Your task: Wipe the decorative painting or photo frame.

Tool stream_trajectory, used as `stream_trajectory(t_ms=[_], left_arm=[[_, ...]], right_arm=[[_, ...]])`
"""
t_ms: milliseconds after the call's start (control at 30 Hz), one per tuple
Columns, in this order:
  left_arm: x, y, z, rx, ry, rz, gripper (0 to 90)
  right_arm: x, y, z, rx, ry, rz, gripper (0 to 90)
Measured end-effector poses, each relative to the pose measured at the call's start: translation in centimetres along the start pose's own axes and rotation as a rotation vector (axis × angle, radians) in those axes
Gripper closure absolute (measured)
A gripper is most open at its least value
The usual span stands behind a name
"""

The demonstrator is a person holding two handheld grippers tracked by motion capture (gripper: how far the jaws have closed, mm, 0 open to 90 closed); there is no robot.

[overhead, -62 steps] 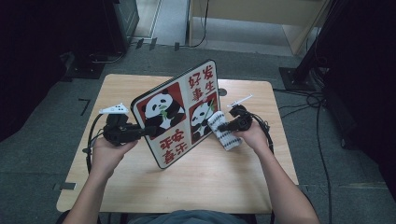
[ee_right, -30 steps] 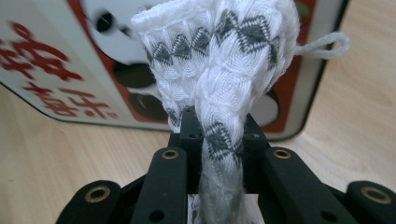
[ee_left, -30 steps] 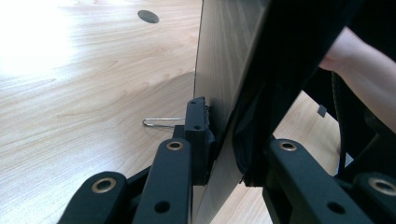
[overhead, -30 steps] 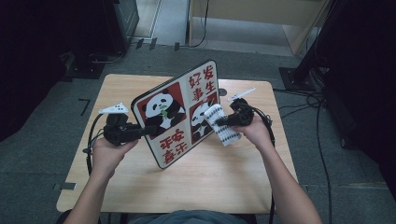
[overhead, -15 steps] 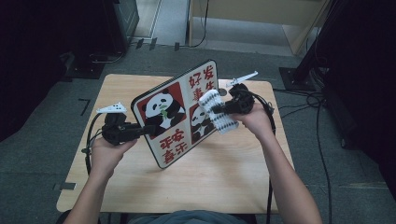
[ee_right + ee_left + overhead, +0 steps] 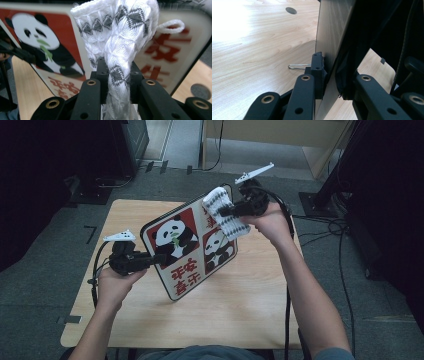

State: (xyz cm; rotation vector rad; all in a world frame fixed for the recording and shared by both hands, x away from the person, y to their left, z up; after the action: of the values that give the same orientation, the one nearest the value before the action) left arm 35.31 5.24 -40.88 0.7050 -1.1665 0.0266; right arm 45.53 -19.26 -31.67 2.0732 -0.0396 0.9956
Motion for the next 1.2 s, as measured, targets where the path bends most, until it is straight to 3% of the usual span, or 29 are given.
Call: stream_trajectory(t_ms=[167,367,600,1200], left_arm=[[0.0,0.0,0.0,-0.001,-0.001,0.0,77.8],[0.0,0.0,-0.2,-0.006,0.004,0.007,77.7],[0.0,0.0,-0.2,-0.009,0.014,0.009,77.5],[0.0,0.1,-0.2,-0.021,0.03,-0.004,77.2]], right_arm=[[2.3,0.7,-1.1,-0.005,0.017,0.034,78.6],[3.7,0.6,-1.6,0.022,0.023,0.059,78.4],[3.0,-0.8,-0.8,0.016,0.014,0.029,78.4],[1.2,-1.4,0.4,0.023,0.011,0.01,78.4]])
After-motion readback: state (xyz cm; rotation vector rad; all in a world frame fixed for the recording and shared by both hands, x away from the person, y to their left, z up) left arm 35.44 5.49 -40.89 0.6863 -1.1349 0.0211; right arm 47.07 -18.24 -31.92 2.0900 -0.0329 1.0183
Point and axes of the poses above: each handheld gripper's, and its own axes: y roughly backward along the jaws, x roughly out of its top, z roughly to its right, the point moved 8 cm from there along -y, roughly forward along the jaws, and after that the axes turned 14 degrees about -y, right-handed, at the moved point
